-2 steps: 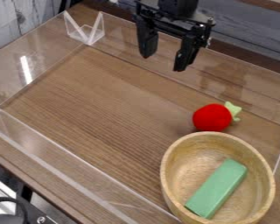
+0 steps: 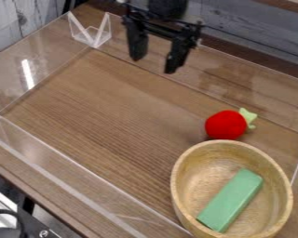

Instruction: Move the red object to the right side of the table

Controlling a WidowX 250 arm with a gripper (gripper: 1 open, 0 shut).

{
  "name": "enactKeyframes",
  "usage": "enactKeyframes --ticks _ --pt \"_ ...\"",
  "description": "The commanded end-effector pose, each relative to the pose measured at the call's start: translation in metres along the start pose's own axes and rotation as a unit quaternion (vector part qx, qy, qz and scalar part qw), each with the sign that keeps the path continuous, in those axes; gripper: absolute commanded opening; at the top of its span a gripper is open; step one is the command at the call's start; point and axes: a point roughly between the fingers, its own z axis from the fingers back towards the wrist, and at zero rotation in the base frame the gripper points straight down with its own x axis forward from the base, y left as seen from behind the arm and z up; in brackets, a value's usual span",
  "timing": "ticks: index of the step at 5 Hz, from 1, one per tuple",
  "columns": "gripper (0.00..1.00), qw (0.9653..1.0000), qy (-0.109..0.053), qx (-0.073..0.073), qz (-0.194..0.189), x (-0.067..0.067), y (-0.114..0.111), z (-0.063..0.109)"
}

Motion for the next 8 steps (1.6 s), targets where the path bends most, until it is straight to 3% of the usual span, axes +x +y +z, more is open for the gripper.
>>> enactKeyframes --ticks 1,2,3,5,7,8 --pt "1.00 0.9982 -0.051 0.014 0.027 0.013 0.040 0.025" --pt "1.00 0.9970 -0.073 0.017 0.019 0.028 0.073 0.032" --pt "1.00 0.9966 -0.082 0.011 -0.005 0.042 0.067 0.027" --pt "1.00 0.9934 -0.087 -0.010 -0.074 0.036 0.007 0.033" --pt "1.00 0.9933 -0.099 -0.002 -0.059 0.037 0.056 0.032" --pt "1.00 0.9927 -0.107 0.001 -0.057 0.046 0.085 0.027"
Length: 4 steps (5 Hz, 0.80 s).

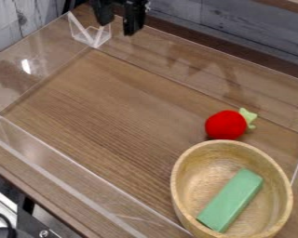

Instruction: Move the red object to the right side of the table

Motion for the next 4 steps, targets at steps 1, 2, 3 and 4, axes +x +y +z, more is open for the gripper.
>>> enactKeyframes --ticks 1,2,3,4 --pt "1.00 0.9989 -0.031 0.003 -0.035 -0.001 -0.025 0.024" --pt "1.00 0.9980 -0.038 -0.011 -0.049 0.003 -0.059 0.030" --pt "1.00 0.9979 -0.049 -0.007 -0.042 0.007 -0.034 0.031" --pt "1.00 0.9981 -0.049 -0.001 -0.038 0.009 -0.008 0.023"
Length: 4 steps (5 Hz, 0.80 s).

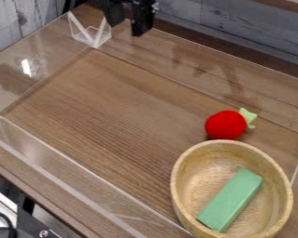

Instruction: Move the red object to the right side of the table

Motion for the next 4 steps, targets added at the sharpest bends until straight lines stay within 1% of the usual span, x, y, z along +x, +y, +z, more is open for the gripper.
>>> enactKeyframes --ticks 1,2,3,4 --pt "1.00 0.9996 -0.026 0.011 -0.004 -0.003 0.004 0.019" --pt "1.00 0.9993 -0.030 0.000 -0.022 -0.005 -0.028 0.023" --pt "1.00 0.9986 -0.044 -0.004 -0.029 0.000 -0.053 0.029" --pt "1.00 0.9980 -0.059 0.004 -0.023 0.014 -0.034 0.025"
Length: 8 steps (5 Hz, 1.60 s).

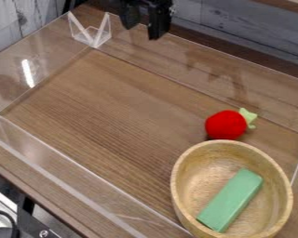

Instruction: Move the red object to the right side of the table

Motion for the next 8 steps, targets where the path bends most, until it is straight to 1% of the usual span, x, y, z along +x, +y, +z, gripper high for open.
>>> enactKeyframes --ticks 1,2,4,5,6,7,8 --pt "1.00 0.9994 -0.026 0.020 -0.002 -0.004 0.022 0.019" --pt "1.00 0.9993 -0.025 0.026 0.002 -0.003 0.044 0.011" --pt "1.00 0.9990 -0.040 0.014 -0.013 0.008 0.026 0.016" --pt "1.00 0.9986 -0.046 0.008 -0.023 0.012 0.021 0.018" --pt "1.00 0.9987 -0.041 0.003 -0.030 0.012 0.022 0.014" --pt "1.00 0.9990 -0.031 -0.002 -0.033 0.007 0.024 0.011" --pt "1.00 0.9991 -0.026 -0.004 -0.032 0.005 0.029 0.007"
